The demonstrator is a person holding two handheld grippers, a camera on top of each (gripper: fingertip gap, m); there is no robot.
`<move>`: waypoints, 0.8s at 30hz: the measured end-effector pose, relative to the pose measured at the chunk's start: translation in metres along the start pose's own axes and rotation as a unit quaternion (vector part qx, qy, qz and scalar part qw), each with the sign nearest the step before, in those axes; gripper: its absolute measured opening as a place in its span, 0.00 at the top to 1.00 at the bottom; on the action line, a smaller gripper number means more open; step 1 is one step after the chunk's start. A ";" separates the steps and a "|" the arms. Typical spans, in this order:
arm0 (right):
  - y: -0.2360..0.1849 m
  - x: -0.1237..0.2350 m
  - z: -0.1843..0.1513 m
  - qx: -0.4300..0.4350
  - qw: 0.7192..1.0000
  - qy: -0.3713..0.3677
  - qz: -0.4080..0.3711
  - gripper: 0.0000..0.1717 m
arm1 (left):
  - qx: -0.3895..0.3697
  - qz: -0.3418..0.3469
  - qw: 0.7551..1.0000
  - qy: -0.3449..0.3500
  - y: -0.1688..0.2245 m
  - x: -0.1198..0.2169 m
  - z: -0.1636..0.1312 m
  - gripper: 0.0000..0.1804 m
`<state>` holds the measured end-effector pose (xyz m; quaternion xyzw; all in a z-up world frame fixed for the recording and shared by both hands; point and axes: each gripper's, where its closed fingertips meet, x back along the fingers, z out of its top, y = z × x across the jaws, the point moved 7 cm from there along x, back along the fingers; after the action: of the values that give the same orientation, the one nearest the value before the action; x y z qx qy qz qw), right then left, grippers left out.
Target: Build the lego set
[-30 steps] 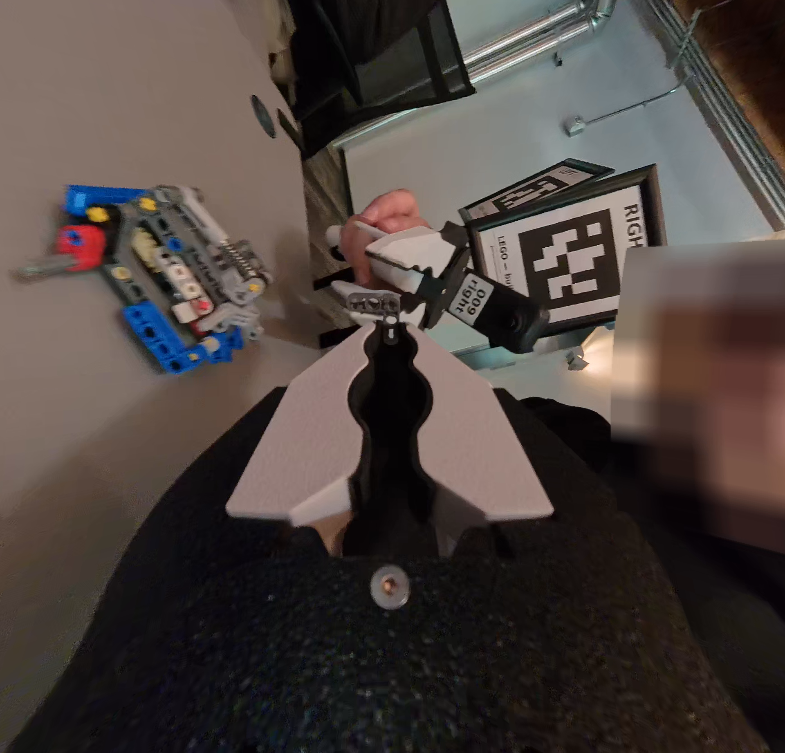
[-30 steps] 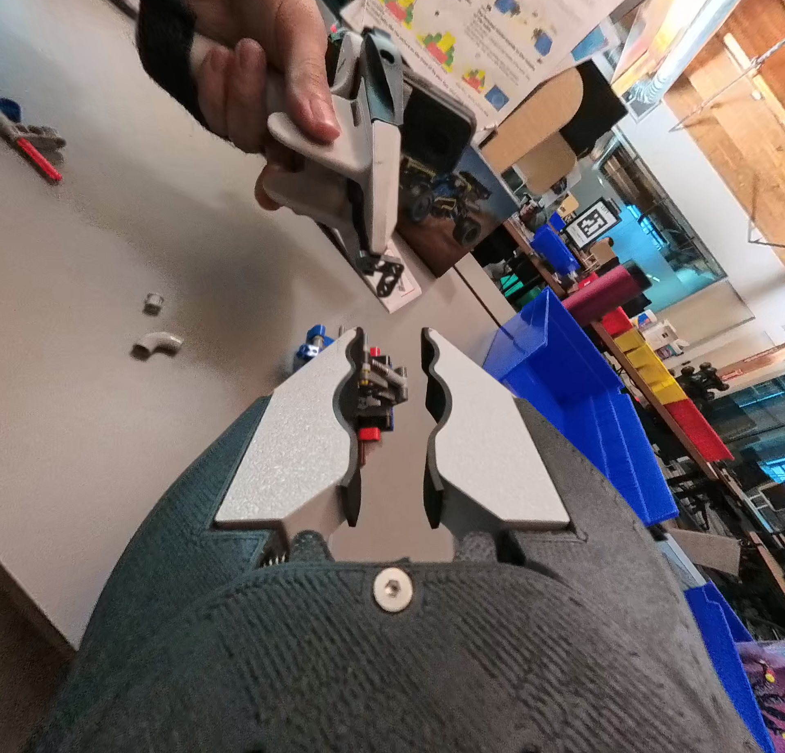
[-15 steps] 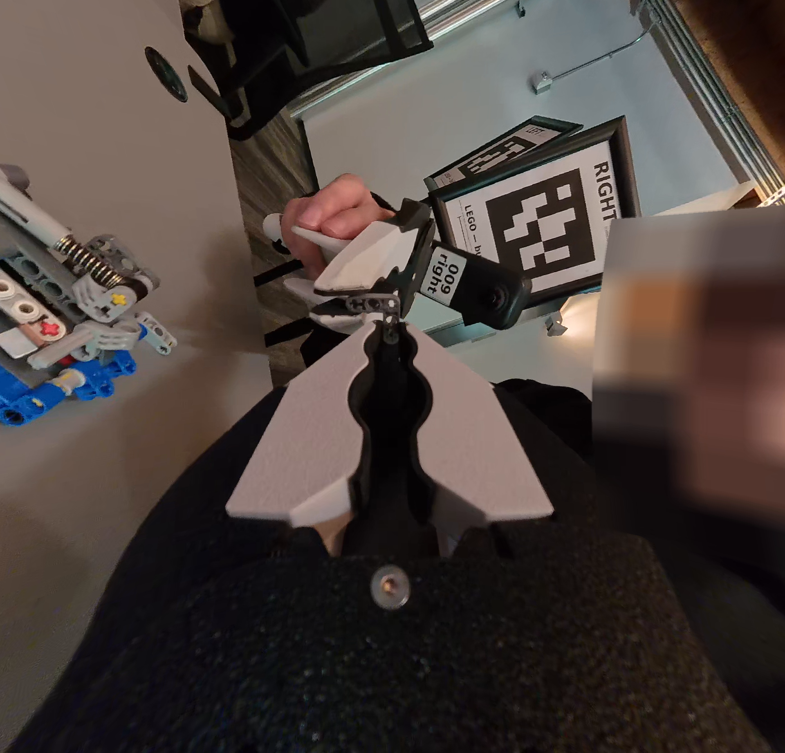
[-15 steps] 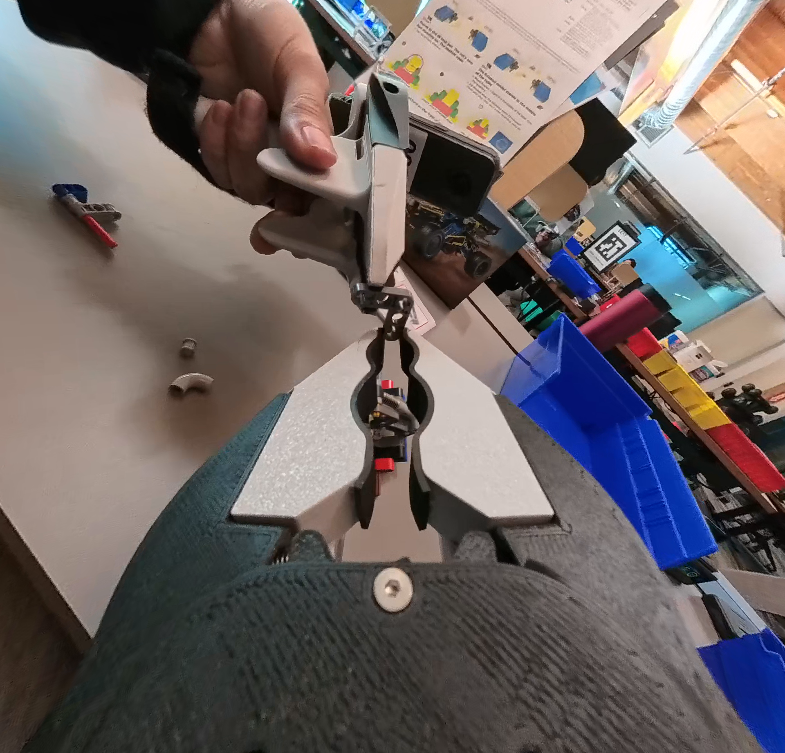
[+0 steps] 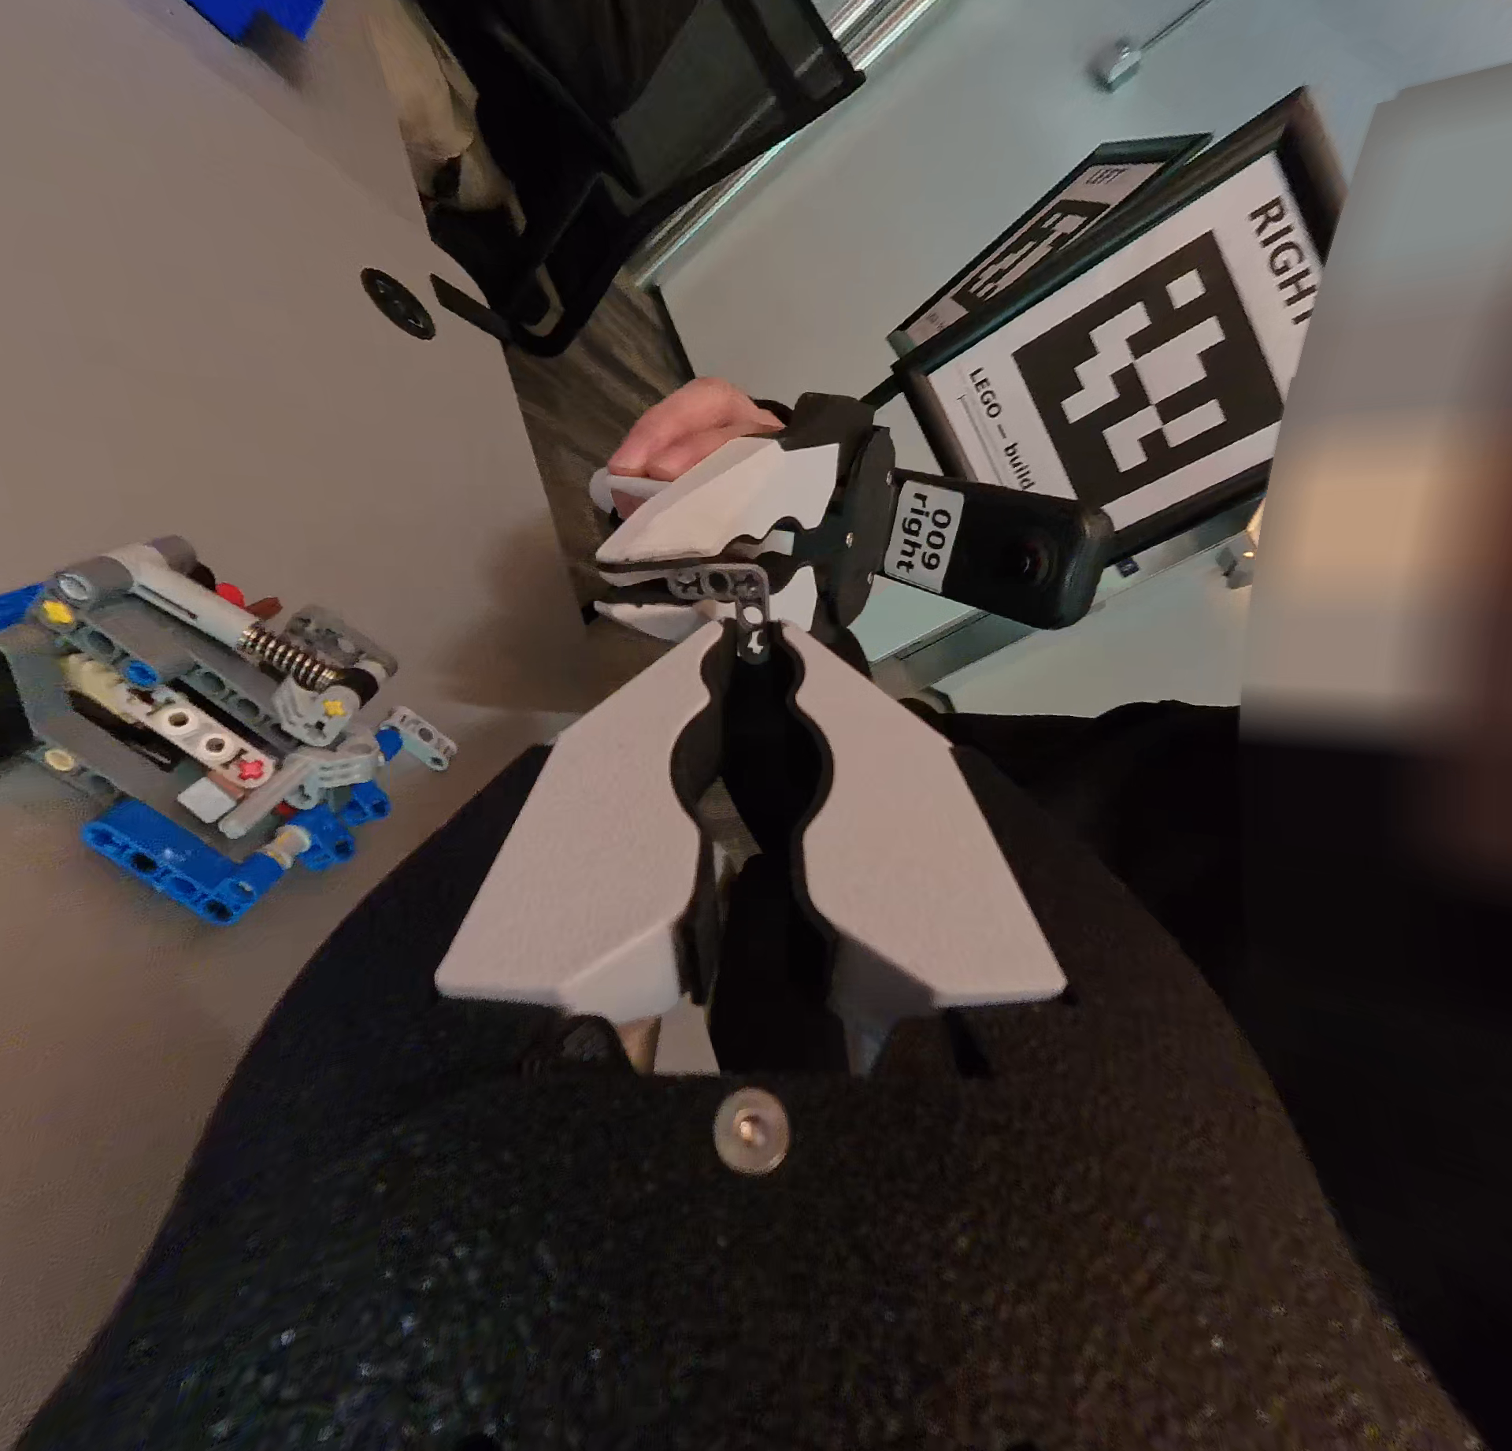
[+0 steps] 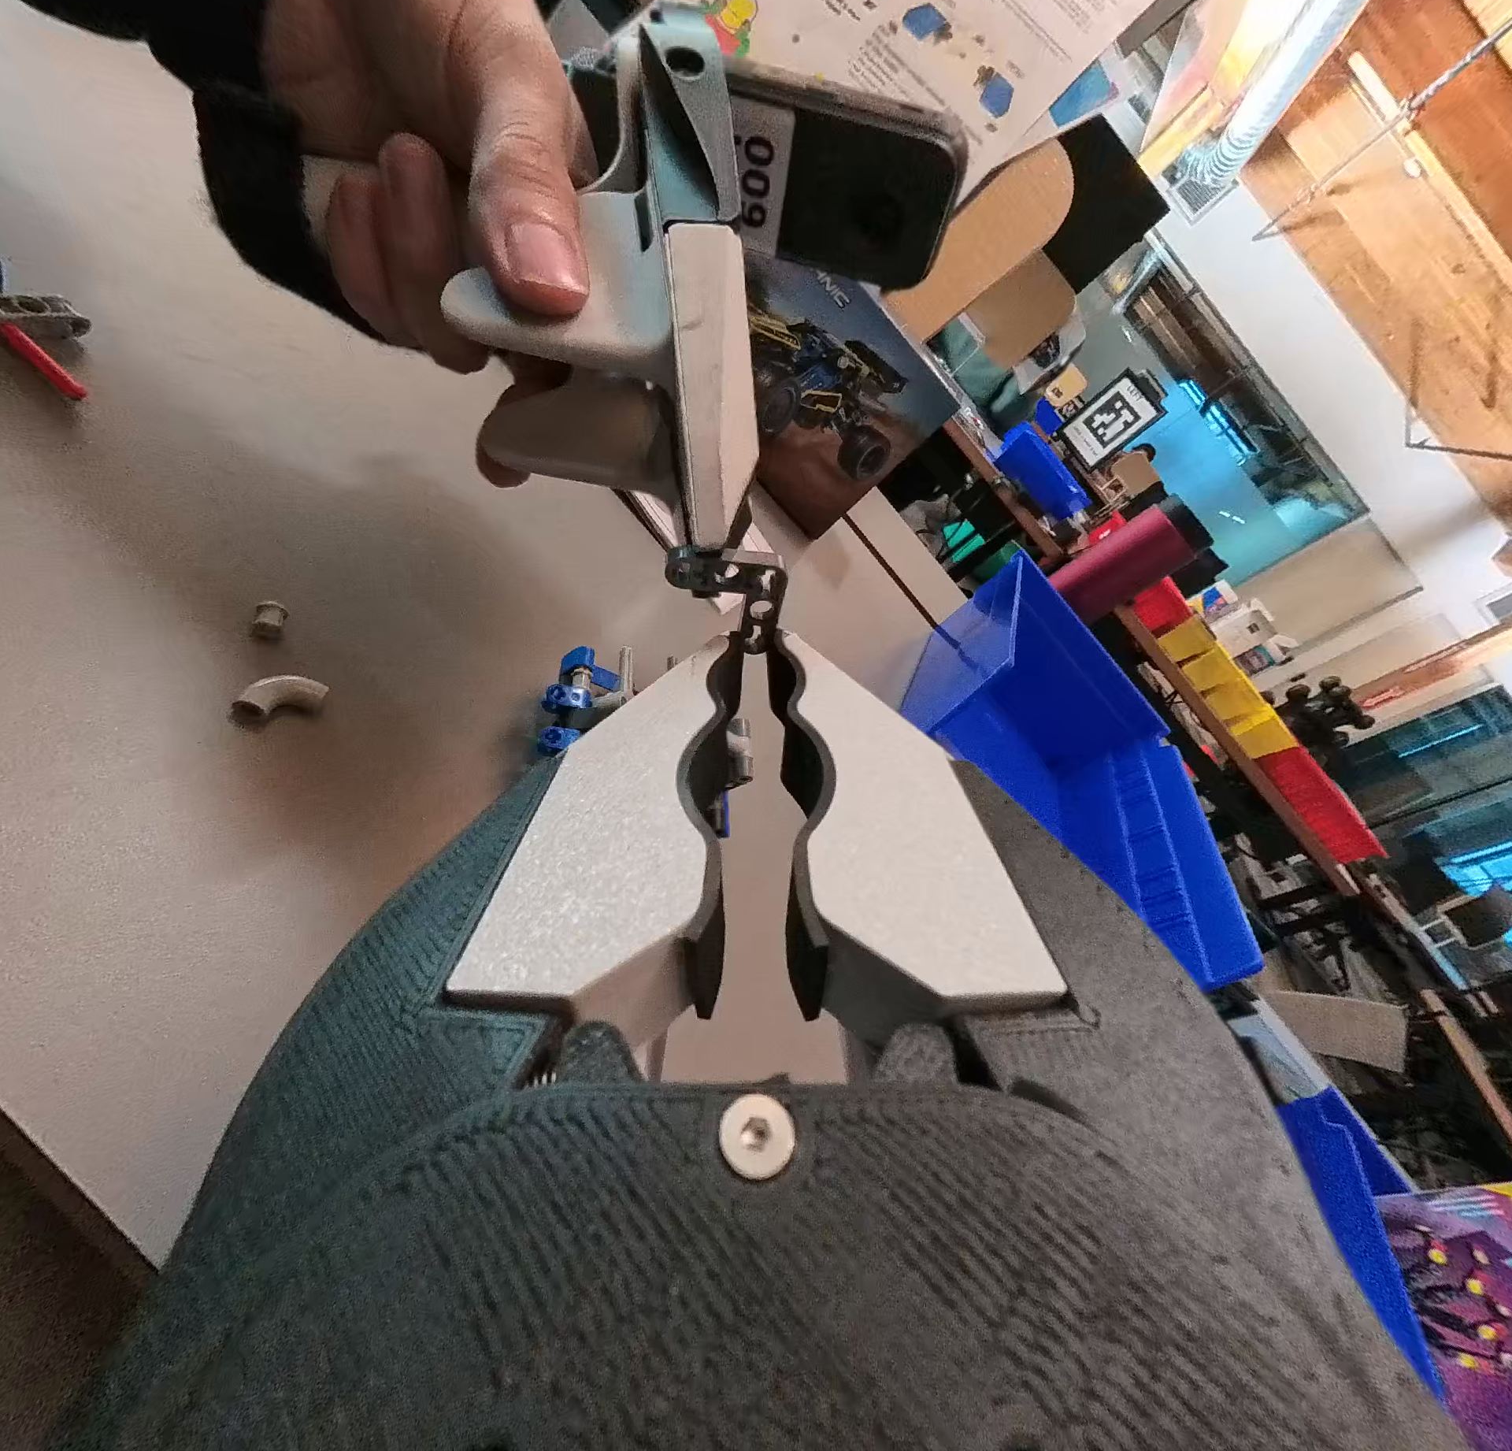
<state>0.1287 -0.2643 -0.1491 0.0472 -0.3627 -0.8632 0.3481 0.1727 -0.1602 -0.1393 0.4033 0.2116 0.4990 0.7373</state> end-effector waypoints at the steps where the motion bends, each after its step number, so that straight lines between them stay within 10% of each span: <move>1: 0.000 -0.001 -0.001 -0.009 1.000 0.002 0.004 0.98 | -0.005 0.008 1.000 -0.004 0.000 0.000 0.001 0.98; 17: 0.002 -0.010 -0.012 -0.228 0.971 -0.014 0.069 0.99 | -0.080 0.071 0.994 -0.019 -0.002 -0.001 0.007 0.97; 24: 0.015 -0.003 -0.020 -0.112 0.990 -0.078 -0.046 0.98 | -0.143 0.094 0.984 -0.050 -0.003 -0.003 0.002 0.98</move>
<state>0.1465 -0.2817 -0.1545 -0.0430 -0.2872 -0.9144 0.2820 0.1744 -0.1647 -0.1404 0.3359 0.0621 0.5708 0.7467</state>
